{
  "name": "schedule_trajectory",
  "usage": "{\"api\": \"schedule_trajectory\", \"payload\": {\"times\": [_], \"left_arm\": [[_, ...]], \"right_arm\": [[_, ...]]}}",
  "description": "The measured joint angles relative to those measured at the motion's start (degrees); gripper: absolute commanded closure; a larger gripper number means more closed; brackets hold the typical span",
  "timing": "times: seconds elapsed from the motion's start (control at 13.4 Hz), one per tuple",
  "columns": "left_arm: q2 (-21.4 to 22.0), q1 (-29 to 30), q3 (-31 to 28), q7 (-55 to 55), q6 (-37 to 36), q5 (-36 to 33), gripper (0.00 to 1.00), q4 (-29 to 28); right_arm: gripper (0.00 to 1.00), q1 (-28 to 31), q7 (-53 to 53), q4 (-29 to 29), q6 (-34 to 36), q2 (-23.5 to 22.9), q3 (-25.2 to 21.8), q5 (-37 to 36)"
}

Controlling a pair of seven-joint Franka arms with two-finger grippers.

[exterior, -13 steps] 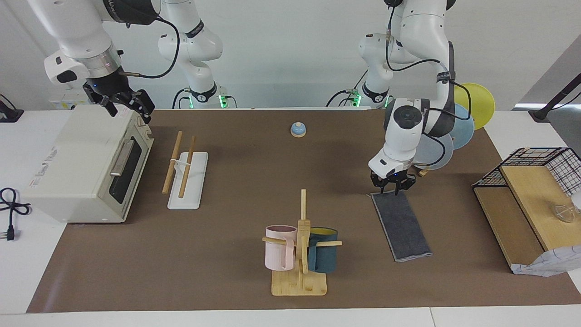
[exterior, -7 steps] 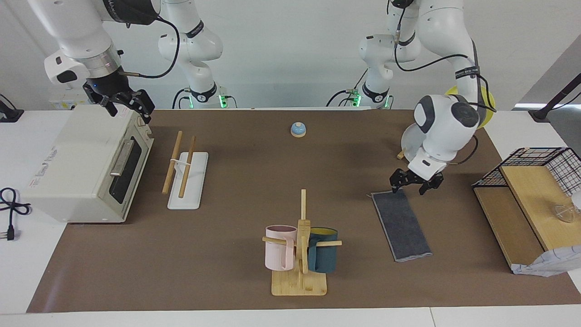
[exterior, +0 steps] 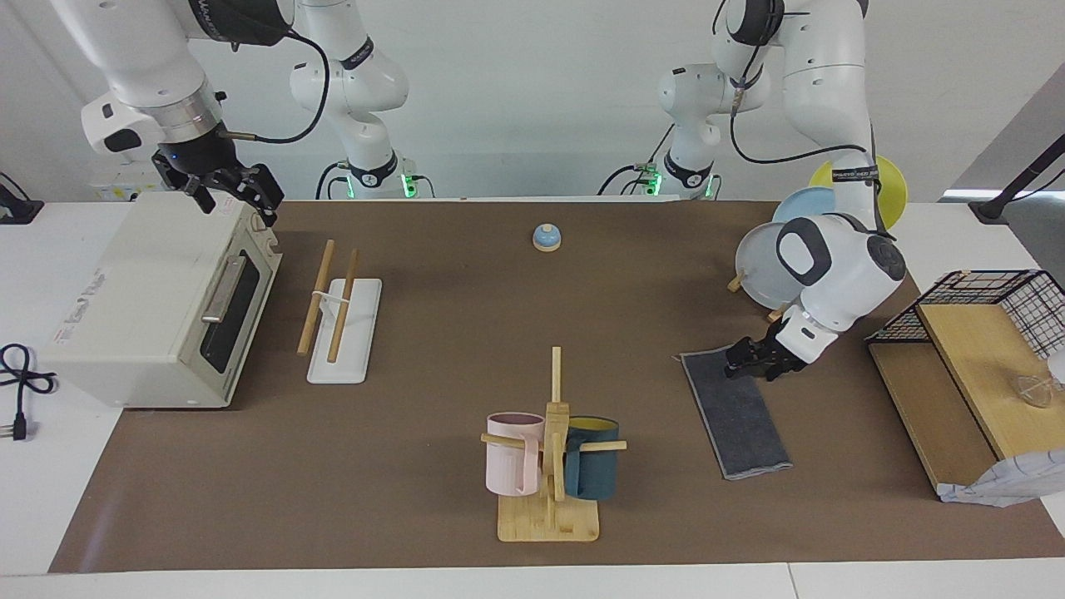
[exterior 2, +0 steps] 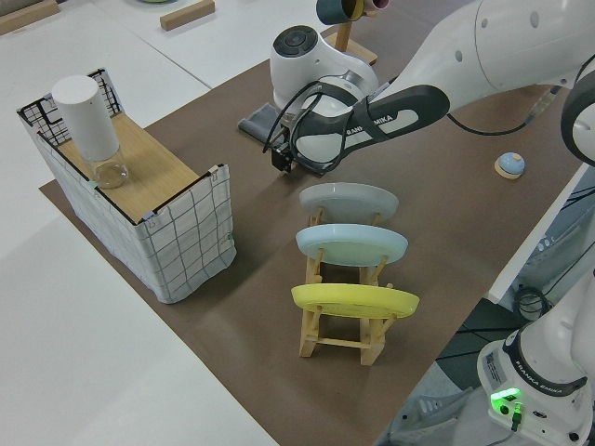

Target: Fold towel and hang on rack

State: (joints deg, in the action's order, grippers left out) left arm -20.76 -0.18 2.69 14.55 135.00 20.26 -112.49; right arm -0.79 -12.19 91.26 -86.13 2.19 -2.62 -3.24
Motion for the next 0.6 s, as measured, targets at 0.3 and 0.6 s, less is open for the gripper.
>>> {"api": "schedule_trajectory", "payload": {"times": [0.3, 0.6], "left_arm": [[-1.12, -0.01, 0.22, 0.00, -0.02, 0.37, 0.00, 3.02], [-1.88, -0.14, 0.53, 0.00, -0.04, 0.72, 0.05, 3.70]], "right_arm": [[0.00, 0.00, 0.00, 0.00, 0.00, 0.00, 0.00, 0.00], [0.00, -0.34, 0.01, 0.15, 0.91, 0.00, 0.35, 0.04]]}}
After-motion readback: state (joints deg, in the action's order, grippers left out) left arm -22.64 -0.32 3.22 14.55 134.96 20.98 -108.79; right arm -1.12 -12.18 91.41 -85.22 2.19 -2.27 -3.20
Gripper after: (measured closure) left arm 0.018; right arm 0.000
